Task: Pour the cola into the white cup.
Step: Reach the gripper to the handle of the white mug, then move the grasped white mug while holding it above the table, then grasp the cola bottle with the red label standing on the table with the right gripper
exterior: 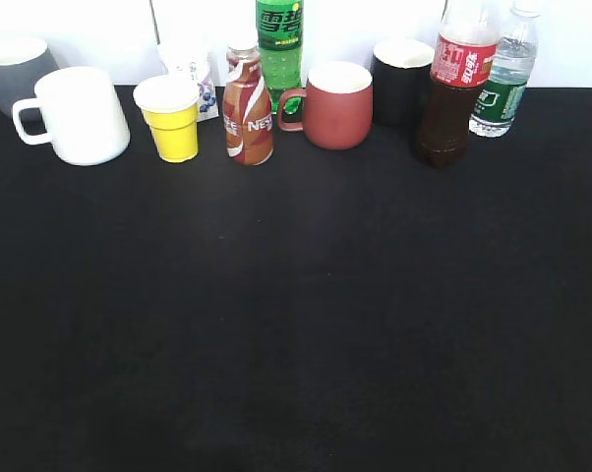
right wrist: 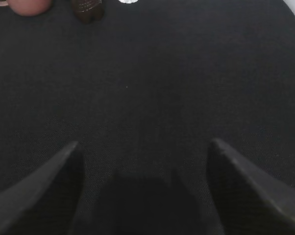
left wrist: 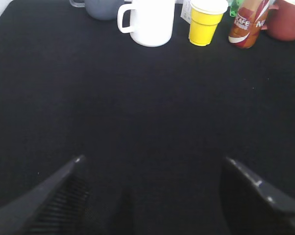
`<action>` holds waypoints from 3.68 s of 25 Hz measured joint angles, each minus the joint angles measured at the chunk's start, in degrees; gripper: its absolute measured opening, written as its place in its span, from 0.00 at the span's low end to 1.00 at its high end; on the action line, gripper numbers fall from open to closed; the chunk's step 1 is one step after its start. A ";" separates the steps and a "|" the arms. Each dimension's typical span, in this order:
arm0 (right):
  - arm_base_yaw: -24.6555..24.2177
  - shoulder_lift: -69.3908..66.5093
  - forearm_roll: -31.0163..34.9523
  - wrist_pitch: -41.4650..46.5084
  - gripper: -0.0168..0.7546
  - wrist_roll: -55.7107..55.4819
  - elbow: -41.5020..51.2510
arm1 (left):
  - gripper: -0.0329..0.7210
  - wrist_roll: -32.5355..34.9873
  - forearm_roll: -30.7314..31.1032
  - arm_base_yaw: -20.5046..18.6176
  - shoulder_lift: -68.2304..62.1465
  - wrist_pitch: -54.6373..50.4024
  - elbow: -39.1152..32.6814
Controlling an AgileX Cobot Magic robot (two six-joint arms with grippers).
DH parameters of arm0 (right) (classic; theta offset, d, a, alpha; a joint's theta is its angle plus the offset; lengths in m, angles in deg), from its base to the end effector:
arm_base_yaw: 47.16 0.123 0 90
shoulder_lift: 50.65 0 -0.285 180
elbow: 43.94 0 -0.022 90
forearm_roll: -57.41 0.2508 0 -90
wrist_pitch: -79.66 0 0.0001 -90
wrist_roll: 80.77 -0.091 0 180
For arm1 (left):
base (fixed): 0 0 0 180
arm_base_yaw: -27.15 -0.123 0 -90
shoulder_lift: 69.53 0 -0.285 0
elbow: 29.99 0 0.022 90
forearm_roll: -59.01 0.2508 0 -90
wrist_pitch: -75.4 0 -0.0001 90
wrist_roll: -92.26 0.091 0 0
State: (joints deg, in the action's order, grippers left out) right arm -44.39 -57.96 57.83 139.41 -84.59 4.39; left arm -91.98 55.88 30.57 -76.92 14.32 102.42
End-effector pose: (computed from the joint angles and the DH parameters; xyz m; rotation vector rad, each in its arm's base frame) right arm -0.0059 0.0003 0.2799 0.0181 2.0148 0.0819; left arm -0.0085 -0.0039 0.2816 -0.0110 2.0276 -0.1496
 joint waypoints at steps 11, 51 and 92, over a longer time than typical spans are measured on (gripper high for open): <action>0.00 0.00 0.00 0.00 0.79 0.00 0.00 | 0.72 0.00 -6.96 0.00 0.00 11.67 0.91; 0.00 0.00 0.09 0.00 0.79 0.00 0.00 | 0.27 0.00 7.28 -4.93 -126.50 117.23 29.49; 11.96 -114.49 3.95 -118.12 0.88 0.00 -14.72 | 0.09 -6.00 35.44 6.83 -99.34 127.60 -1.89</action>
State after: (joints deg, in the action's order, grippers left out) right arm -32.43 -172.45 61.78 21.29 -84.59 -10.33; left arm -97.98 91.32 37.41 -176.26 141.92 100.53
